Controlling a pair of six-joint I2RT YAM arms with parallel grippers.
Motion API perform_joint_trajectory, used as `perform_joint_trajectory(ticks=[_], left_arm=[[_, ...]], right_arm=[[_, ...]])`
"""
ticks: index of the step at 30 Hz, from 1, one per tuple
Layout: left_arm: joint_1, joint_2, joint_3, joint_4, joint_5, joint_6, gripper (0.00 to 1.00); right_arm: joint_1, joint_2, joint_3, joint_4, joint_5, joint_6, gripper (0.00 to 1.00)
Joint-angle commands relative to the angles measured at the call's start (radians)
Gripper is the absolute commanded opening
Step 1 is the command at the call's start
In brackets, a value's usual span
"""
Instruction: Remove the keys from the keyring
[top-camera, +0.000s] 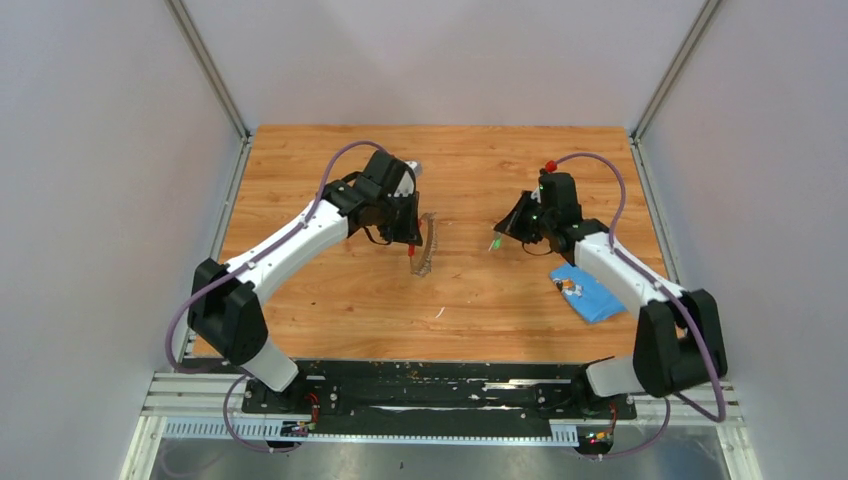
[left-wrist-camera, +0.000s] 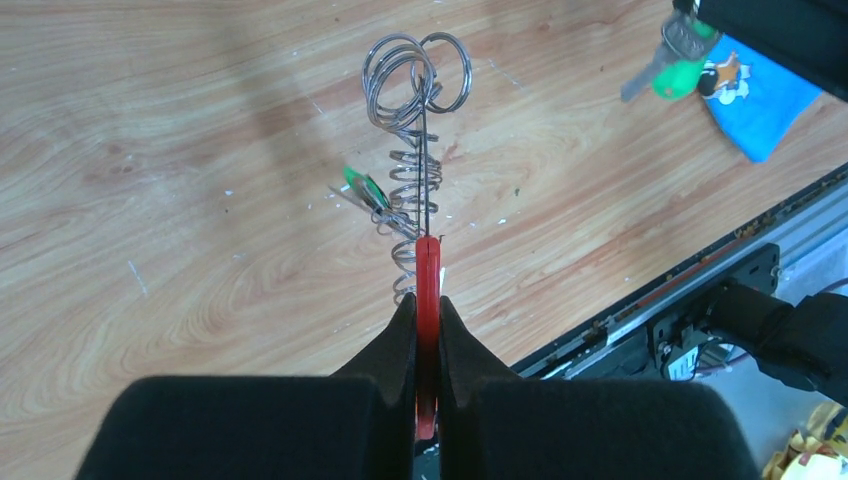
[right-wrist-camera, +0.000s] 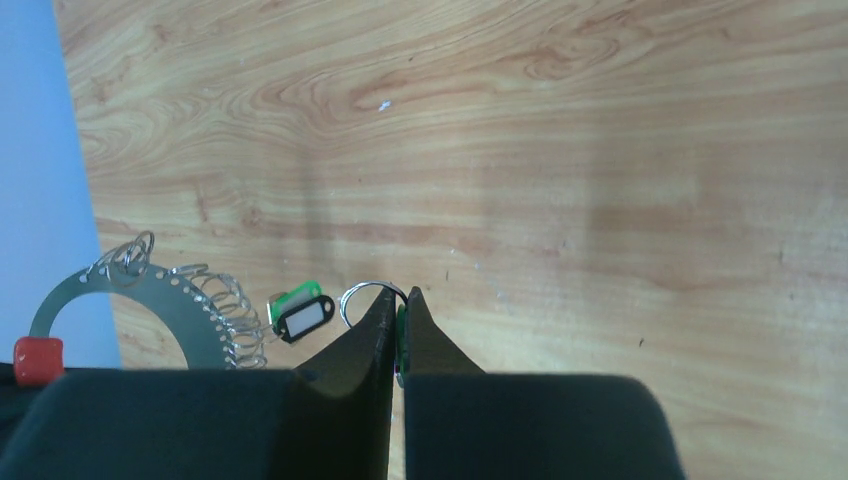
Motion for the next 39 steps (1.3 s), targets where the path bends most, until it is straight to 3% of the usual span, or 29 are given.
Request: perform_joint_trajectory(ticks=[1, 5, 12, 18, 23, 24, 26, 31, 36, 39], left_arm=[[0.027, 0.072, 0.036, 0.056, 0.042, 0.012, 0.0], [0.048, 0.126, 0.033, 0.086, 0.029, 0.01, 0.0], [0.087, 0.149, 0.029, 0.107, 0.003, 0.005, 0.0], [0.11, 0.141, 0.026, 0.106, -0.018, 0.021, 0.0], [0.113, 0.148, 0.024, 0.102, -0.032, 0.02, 0.0], [0.114, 0.146, 0.022, 0.102, -0.038, 0.02, 0.0], [0.114, 0.14, 0.02, 0.098, -0.063, 0.02, 0.0], [0.119, 0.108, 0.01, 0.068, -0.161, 0.032, 0.08], [0.122, 0.052, -0.004, 0.043, -0.248, 0.051, 0.35], [0.122, 0.017, -0.006, 0.025, -0.295, 0.067, 0.44]], right_arm=[[-0.037, 0.144, 0.078, 0.031, -0.072, -0.079, 0.01], [-0.061, 0.255, 0.139, 0.026, -0.082, -0.105, 0.04], [-0.069, 0.376, 0.272, -0.072, -0.088, -0.165, 0.29], [-0.069, 0.335, 0.289, -0.136, -0.041, -0.2, 0.43], [-0.069, 0.247, 0.262, -0.18, -0.013, -0.214, 0.49], [-0.069, 0.226, 0.254, -0.186, -0.01, -0.215, 0.59], [-0.068, 0.18, 0.239, -0.198, 0.002, -0.218, 0.64], [-0.069, 0.07, 0.222, -0.248, 0.022, -0.24, 0.67], [-0.069, -0.018, 0.213, -0.281, 0.026, -0.251, 0.68], [-0.069, -0.062, 0.214, -0.302, 0.028, -0.255, 0.69]])
